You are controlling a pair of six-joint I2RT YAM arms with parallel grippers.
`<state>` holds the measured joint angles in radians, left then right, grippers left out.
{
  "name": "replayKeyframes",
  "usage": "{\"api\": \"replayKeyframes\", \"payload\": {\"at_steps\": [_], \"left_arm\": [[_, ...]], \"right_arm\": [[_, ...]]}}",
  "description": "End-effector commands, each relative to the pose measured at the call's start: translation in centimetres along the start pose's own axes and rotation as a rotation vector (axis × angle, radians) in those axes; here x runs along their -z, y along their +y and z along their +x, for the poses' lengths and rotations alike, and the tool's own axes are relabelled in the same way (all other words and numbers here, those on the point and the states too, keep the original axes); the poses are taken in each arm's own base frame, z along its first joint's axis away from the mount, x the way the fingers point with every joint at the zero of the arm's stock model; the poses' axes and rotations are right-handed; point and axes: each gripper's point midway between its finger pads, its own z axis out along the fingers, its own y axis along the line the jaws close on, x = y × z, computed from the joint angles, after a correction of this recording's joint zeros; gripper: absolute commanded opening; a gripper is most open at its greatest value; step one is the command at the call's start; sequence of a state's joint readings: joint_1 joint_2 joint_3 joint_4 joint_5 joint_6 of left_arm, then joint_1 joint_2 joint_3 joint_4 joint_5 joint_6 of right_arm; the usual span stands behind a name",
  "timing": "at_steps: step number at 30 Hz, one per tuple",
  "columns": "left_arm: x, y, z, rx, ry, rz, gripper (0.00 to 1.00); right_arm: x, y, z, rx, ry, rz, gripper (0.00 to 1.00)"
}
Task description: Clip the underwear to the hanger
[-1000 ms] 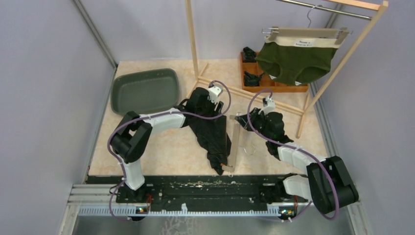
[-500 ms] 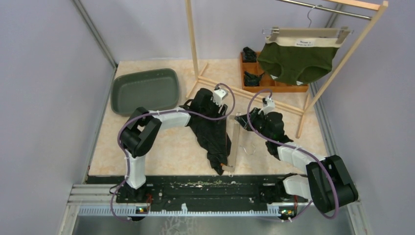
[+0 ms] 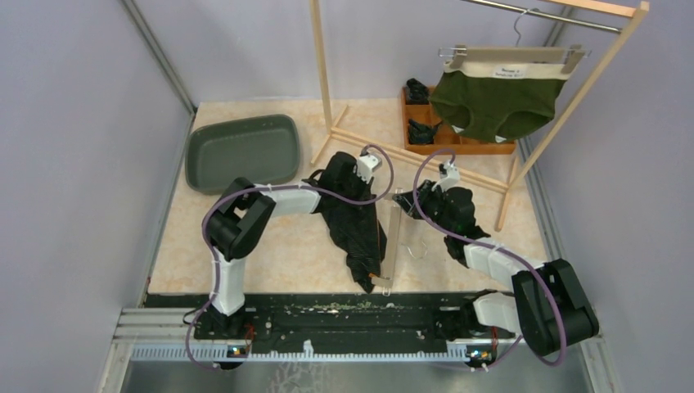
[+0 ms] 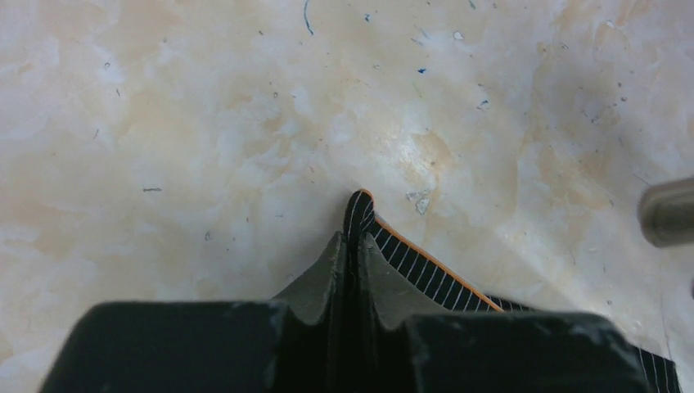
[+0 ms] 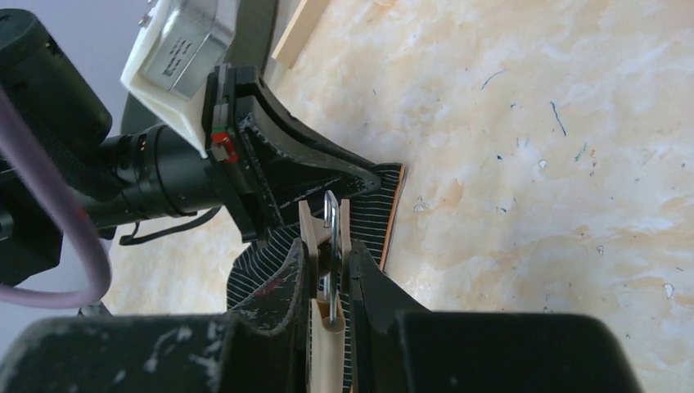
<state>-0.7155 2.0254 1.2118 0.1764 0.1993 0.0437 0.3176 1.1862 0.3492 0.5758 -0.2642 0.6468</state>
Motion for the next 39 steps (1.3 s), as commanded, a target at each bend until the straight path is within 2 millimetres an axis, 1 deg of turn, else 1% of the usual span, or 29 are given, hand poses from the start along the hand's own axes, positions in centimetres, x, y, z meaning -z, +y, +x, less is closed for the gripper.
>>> {"api": "replayKeyframes", "payload": {"at_steps": [1, 5, 7, 11, 19, 26, 39], "left_arm": [[2.3, -0.4, -3.4, 0.01, -0.122, 0.038, 0.07], [4.3, -0.5, -5.3, 0.021, -0.215, 0.079, 0.0], [5.2, -0.5, -5.8, 0.031, -0.247, 0.102, 0.0], [6.2, -0.8, -6.5, 0.046, -0.295, 0.157, 0.0], [6.9, -2.3, -7.6, 0.048, -0.348, 0.257, 0.0], [7.6, -3.1, -8.4, 0.031, -0.381, 0.302, 0.0], [8.6, -3.9, -8.7, 0.011, -0.416, 0.352, 0.0]], "right_arm": [[-0.5, 1.0, -2.1, 0.071, -0.06, -0.036, 0.0], [-0.6, 1.1, -2.0, 0.077, -0.054, -0.041, 0.0], [-0.6, 1.1, -1.9, 0.084, -0.046, -0.043, 0.0], [-0.7, 1.2, -1.8, 0.099, -0.033, -0.053, 0.0], [-1.0, 1.7, -1.8, 0.119, -0.015, -0.081, 0.0], [-1.2, 2.1, -1.7, 0.135, 0.0, -0.104, 0.0], [-1.2, 2.4, -1.7, 0.146, 0.004, -0.122, 0.0]]}}
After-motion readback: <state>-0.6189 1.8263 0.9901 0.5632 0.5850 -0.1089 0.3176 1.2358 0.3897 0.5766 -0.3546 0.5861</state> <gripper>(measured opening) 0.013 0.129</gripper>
